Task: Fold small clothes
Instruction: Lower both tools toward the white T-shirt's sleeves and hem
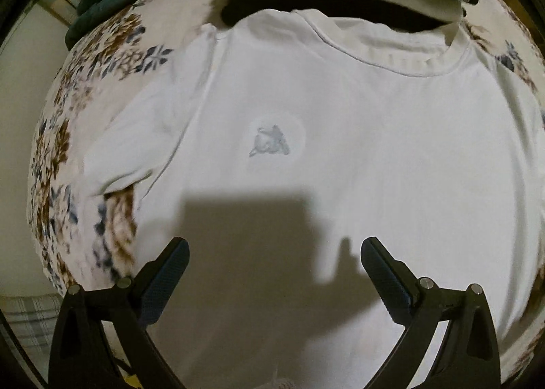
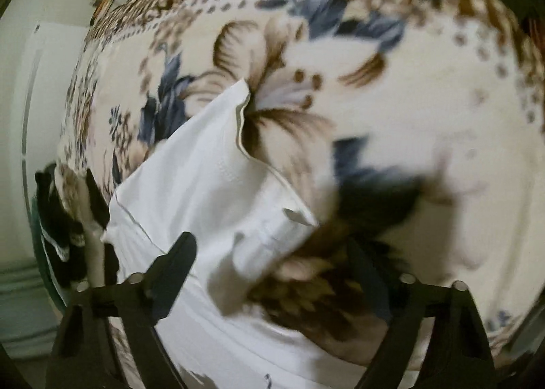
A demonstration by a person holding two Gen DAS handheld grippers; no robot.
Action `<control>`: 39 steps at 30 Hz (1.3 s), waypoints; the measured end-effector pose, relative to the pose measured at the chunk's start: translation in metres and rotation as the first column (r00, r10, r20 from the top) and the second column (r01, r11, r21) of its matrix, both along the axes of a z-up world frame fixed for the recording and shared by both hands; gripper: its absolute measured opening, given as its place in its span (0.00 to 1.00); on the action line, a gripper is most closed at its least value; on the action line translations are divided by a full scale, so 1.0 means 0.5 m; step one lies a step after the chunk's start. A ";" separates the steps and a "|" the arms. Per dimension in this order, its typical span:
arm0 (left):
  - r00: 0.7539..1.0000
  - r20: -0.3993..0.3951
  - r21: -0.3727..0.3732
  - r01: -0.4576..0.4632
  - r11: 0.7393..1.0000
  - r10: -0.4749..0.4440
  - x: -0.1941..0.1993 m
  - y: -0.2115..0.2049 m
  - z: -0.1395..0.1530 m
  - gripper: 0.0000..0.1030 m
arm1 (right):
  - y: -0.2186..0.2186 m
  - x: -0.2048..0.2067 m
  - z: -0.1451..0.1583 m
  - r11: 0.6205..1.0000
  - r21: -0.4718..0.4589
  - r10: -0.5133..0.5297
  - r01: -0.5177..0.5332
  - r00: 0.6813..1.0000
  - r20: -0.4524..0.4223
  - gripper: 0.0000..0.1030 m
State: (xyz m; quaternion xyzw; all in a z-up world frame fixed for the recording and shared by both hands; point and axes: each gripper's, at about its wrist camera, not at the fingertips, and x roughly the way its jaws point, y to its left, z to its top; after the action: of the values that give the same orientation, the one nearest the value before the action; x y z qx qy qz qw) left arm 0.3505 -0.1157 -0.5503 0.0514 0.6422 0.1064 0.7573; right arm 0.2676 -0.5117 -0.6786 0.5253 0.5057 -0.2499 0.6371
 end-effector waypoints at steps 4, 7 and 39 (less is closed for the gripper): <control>1.000 -0.015 -0.005 -0.009 1.000 0.009 0.018 -0.009 -0.021 1.00 | 0.037 0.028 -0.031 0.999 0.016 -0.045 0.045 0.999 -0.006 0.51; 1.000 -0.005 -0.014 -0.017 1.000 0.016 0.028 -0.006 -0.013 1.00 | 0.057 0.052 -0.022 0.997 -0.042 -0.062 0.061 0.998 -0.017 0.12; 0.958 0.052 0.062 -0.286 0.956 0.283 -0.124 0.411 0.029 1.00 | 0.647 0.203 0.107 0.375 -0.439 0.831 -0.817 0.506 -0.233 0.61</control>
State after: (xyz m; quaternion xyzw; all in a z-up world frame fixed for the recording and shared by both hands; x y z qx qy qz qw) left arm 0.2885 0.0898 -0.5357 -0.0179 0.6225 0.2375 0.7455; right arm 0.3692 -0.1883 -0.6251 0.0241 0.6076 -0.0132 0.7938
